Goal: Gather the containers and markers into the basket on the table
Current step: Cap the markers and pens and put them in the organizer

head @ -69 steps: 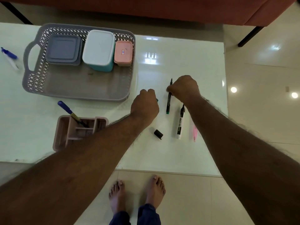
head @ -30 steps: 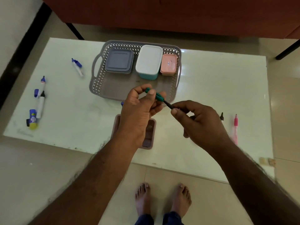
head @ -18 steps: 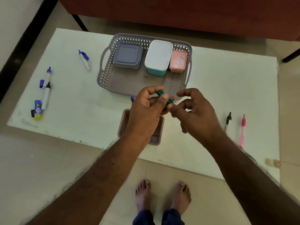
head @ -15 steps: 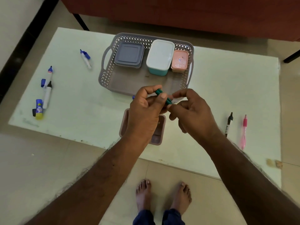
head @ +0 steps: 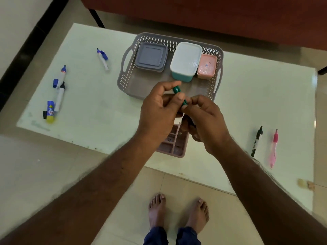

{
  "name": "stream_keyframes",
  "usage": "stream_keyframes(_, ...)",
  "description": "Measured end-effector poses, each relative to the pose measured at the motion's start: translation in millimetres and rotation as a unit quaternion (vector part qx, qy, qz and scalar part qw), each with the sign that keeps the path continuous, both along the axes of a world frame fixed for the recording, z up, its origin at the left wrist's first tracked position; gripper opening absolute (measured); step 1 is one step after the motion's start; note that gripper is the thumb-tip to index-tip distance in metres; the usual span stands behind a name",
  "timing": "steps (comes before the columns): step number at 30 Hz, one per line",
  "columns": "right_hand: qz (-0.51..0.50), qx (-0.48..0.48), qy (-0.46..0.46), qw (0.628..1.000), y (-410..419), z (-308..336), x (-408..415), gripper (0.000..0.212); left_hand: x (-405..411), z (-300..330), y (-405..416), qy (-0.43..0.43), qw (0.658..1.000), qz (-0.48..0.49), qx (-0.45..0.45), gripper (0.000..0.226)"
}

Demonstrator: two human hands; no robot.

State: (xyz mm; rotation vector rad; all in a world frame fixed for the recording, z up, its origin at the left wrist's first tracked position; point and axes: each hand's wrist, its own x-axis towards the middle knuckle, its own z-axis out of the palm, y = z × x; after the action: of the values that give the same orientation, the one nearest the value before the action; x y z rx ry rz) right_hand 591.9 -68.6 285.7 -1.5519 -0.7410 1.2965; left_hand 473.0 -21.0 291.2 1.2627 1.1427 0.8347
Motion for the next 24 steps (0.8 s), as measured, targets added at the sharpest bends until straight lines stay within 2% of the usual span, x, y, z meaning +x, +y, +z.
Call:
stream_keyframes(5,0.085,0.029,-0.135,0.987,-1.0,-16.9,-1.4,0.012,-21.4,1.8,21.3,0.094,0.989,-0.062,0.091,0.031)
stream_keyframes(8,0.073,0.04,-0.191,0.978,2.7,-17.4,-3.5,0.015,-36.9,2.5,27.4,0.135,0.983,-0.035,0.119,0.025)
stream_keyframes(11,0.079,0.034,-0.244,0.966,6.7,-19.4,-5.0,0.022,-51.2,-7.1,29.6,0.217,0.964,-0.024,0.15,0.022)
stream_keyframes(16,0.154,0.022,-0.354,0.922,20.0,-38.7,-11.6,0.022,-61.8,-33.0,25.0,0.32,0.937,-0.069,0.126,0.035)
stream_keyframes(20,0.202,0.001,-0.421,0.884,30.0,-61.7,-20.4,0.019,-61.0,-43.6,20.3,0.346,0.926,-0.098,0.116,0.042)
stream_keyframes(24,0.209,-0.022,-0.442,0.872,38.5,-73.2,-27.4,0.03,-59.6,-44.6,22.5,0.358,0.92,-0.109,0.115,0.046)
